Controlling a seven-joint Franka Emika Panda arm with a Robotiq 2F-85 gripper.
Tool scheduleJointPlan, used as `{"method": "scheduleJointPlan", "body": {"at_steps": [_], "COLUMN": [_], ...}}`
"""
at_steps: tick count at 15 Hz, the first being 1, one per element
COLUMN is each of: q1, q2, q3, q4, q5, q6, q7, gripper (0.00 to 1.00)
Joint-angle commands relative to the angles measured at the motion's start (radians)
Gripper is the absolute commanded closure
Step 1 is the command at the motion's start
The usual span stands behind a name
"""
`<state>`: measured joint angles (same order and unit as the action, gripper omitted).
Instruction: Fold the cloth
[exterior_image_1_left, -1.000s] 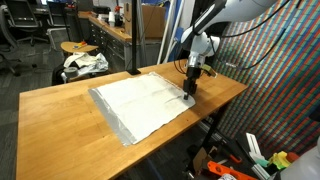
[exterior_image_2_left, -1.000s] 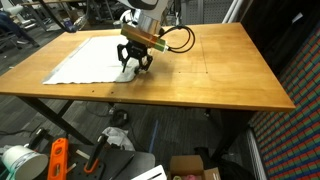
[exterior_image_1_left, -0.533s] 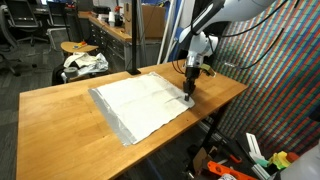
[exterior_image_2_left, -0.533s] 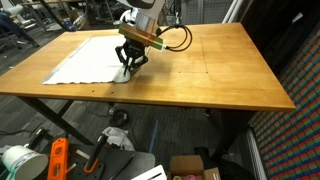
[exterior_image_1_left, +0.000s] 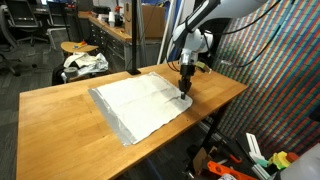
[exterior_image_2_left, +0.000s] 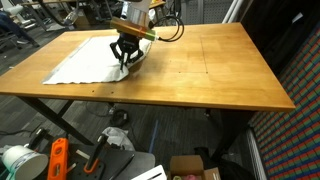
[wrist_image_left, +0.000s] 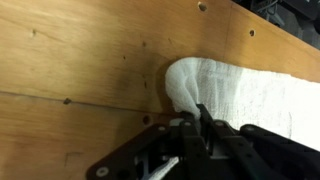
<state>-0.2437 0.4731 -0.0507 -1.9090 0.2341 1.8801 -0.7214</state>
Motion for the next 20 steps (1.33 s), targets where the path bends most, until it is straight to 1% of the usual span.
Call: {"method": "scheduleJointPlan", "body": {"at_steps": [1, 2, 6, 14, 20], "q1": [0.033, 0.041, 0.068, 0.127, 0.178], "q2": [-0.067, -0.075, -0.113, -0.196, -0.244], "q3": [0.013, 0.017, 0.028, 0.053, 0.09], "q4": [-0.044, -0.048, -0.076, -0.19, -0.26], "q5": [-0.02, -0.019, -0.02, -0.05, -0.049], "q6": [0.051, 0.062, 0.104, 0.228, 0.275], "q7": [0.06, 0.071, 0.108, 0.189, 0.265], "gripper": [0.88, 0.89, 0.87, 0.87, 0.88]}}
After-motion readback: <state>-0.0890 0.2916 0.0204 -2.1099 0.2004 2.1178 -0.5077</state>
